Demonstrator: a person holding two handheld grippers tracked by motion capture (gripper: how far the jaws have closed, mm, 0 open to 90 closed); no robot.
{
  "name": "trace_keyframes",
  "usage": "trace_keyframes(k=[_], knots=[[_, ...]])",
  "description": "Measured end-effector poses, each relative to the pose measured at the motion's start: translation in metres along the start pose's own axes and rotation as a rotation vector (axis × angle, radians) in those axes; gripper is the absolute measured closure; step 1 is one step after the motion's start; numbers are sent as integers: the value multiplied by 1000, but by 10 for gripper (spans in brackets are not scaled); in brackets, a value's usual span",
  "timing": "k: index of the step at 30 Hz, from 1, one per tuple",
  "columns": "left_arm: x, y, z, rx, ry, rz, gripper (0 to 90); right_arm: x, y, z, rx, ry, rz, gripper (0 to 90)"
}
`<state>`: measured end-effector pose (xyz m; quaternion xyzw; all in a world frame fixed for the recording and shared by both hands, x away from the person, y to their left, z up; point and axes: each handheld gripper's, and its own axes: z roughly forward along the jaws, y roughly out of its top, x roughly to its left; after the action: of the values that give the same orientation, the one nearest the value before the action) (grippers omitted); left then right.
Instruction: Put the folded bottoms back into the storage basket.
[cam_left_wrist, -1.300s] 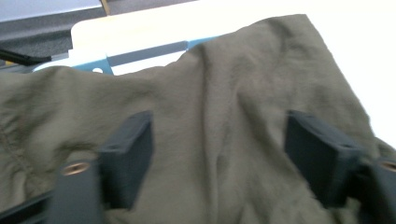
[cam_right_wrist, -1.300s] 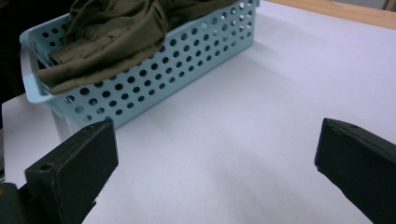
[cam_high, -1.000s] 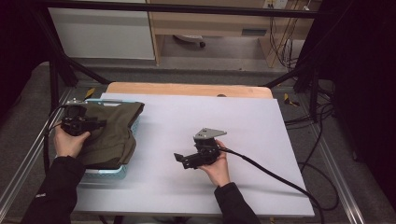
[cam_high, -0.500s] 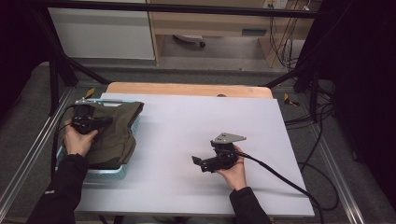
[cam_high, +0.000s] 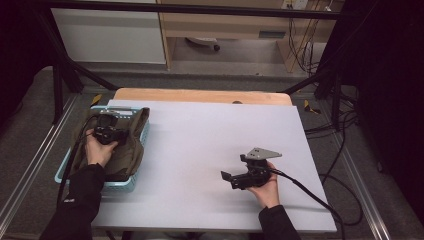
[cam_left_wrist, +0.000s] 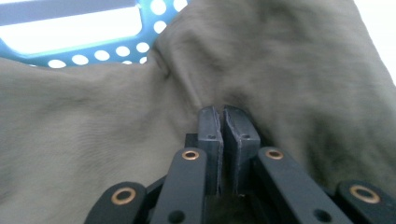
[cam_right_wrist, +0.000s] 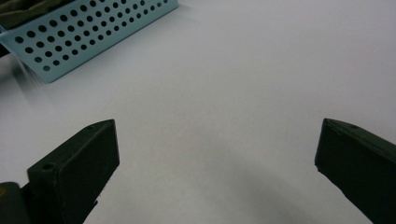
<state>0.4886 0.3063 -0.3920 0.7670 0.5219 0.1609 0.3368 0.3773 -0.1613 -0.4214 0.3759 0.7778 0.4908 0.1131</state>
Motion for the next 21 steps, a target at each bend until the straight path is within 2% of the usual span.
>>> trace_keyframes(k=[6, 10, 12, 14, 18, 21], knots=[[-4, -7, 15, 48, 14, 16, 854, -7, -9, -6, 8, -14, 17, 3], [-6, -10, 18, 66, 24, 33, 862, -9, -11, -7, 6, -16, 21, 4], [-6, -12, 21, 93, 29, 41, 861, -10, -12, -8, 2, -21, 20, 4], [-5, -13, 22, 103, 31, 35, 858, -11, -14, -9, -1, -23, 23, 3], [-3, -10, 13, 87, 13, 16, 826, -12, -16, -9, 7, -27, 30, 3], [-1, -5, -1, 24, 4, 3, 825, -11, -16, -9, 3, -25, 27, 4]])
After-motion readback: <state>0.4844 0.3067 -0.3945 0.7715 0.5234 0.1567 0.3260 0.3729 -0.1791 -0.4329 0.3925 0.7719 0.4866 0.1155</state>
